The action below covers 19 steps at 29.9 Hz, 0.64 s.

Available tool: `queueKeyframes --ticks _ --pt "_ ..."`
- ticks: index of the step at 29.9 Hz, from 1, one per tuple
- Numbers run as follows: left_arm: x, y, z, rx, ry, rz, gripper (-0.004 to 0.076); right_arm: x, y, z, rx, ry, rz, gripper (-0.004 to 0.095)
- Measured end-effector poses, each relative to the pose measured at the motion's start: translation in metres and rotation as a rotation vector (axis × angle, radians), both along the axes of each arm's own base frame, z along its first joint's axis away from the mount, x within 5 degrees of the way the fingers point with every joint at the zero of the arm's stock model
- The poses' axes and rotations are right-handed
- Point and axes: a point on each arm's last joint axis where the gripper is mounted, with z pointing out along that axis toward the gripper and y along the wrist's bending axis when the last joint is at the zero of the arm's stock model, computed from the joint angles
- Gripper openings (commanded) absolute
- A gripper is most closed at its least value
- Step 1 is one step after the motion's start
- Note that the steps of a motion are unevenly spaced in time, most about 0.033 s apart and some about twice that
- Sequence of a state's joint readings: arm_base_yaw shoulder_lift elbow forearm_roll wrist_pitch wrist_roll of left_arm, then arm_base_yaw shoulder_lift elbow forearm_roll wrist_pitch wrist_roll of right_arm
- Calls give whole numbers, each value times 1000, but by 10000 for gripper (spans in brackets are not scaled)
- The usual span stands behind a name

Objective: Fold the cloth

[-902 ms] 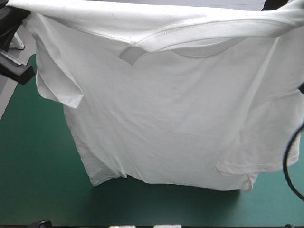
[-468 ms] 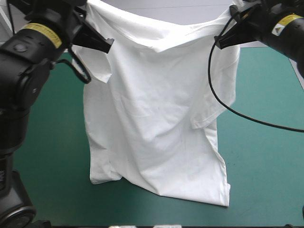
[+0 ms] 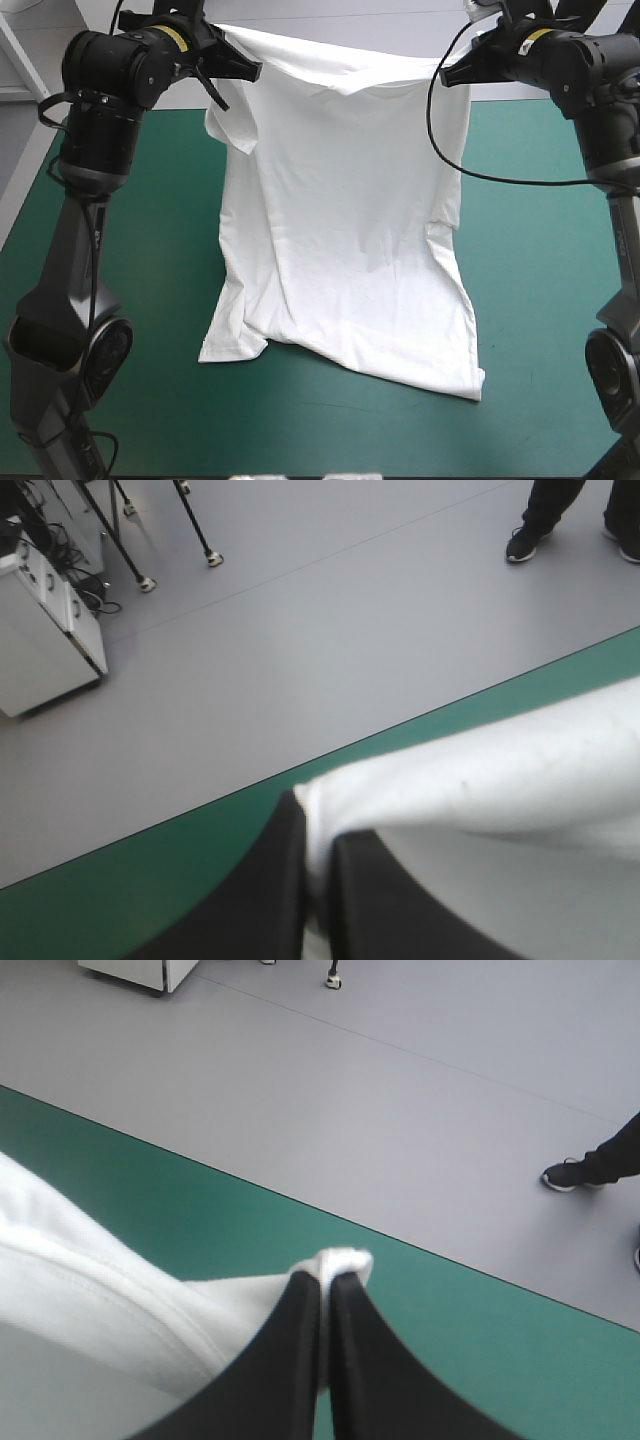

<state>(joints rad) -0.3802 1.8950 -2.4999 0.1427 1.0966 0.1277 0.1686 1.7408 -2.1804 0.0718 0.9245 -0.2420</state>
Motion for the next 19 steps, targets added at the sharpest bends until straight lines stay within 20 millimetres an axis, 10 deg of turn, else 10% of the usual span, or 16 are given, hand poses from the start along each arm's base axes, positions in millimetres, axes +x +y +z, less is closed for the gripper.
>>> queueKeyframes --ticks 11,19 --pt "92 8 -83 -49 80 -18 -9 81 -33 -63 98 82 -18 -17" --pt "138 0 -167 -28 243 -14 -9 129 -29 -156 70 317 6 -17"
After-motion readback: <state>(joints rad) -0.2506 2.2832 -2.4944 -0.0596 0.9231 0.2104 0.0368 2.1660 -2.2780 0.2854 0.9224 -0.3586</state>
